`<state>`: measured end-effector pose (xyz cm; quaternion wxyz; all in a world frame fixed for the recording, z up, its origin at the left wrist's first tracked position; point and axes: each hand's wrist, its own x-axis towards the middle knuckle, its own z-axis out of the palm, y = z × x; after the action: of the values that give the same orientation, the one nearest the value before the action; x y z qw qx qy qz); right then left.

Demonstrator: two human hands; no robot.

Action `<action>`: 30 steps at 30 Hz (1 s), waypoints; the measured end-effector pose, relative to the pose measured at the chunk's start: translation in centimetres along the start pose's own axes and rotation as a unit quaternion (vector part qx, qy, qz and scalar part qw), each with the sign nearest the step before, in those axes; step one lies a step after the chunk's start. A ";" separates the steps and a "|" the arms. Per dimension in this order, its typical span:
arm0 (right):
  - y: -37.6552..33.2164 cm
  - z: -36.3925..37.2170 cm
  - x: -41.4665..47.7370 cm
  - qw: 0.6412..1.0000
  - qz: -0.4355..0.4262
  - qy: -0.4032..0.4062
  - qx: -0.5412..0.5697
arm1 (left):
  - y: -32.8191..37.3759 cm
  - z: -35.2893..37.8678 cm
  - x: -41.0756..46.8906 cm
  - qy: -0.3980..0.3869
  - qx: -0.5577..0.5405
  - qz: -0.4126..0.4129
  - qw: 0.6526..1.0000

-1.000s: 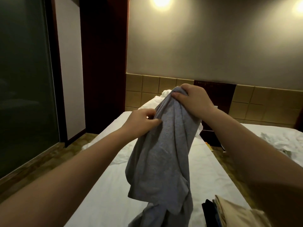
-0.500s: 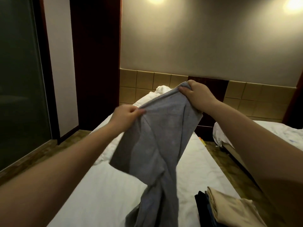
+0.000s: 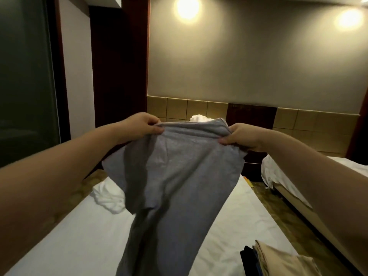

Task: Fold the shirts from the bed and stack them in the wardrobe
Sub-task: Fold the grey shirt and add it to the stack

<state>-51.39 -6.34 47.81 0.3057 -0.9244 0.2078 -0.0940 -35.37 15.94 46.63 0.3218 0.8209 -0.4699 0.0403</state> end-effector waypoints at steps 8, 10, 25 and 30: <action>-5.1 -1.2 -0.5 0.886 -0.206 0.376 -0.176 | 0.6 -1.9 1.3 0.264 0.154 0.054 0.951; -3.9 0.1 -0.4 0.931 -0.152 0.199 -0.267 | -1.3 1.6 1.3 0.120 0.191 0.009 0.974; -2.0 -2.2 1.7 0.941 -0.205 0.191 -0.188 | -2.1 2.8 2.7 0.136 0.143 0.115 0.973; -0.6 -1.0 1.6 0.960 -0.179 0.175 -0.123 | -2.1 0.2 4.3 0.123 0.089 0.026 0.988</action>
<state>-50.03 -7.17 49.08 0.1267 -0.9459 0.0989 -0.2818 -31.34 13.33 47.02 0.3015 0.8226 -0.4428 0.1909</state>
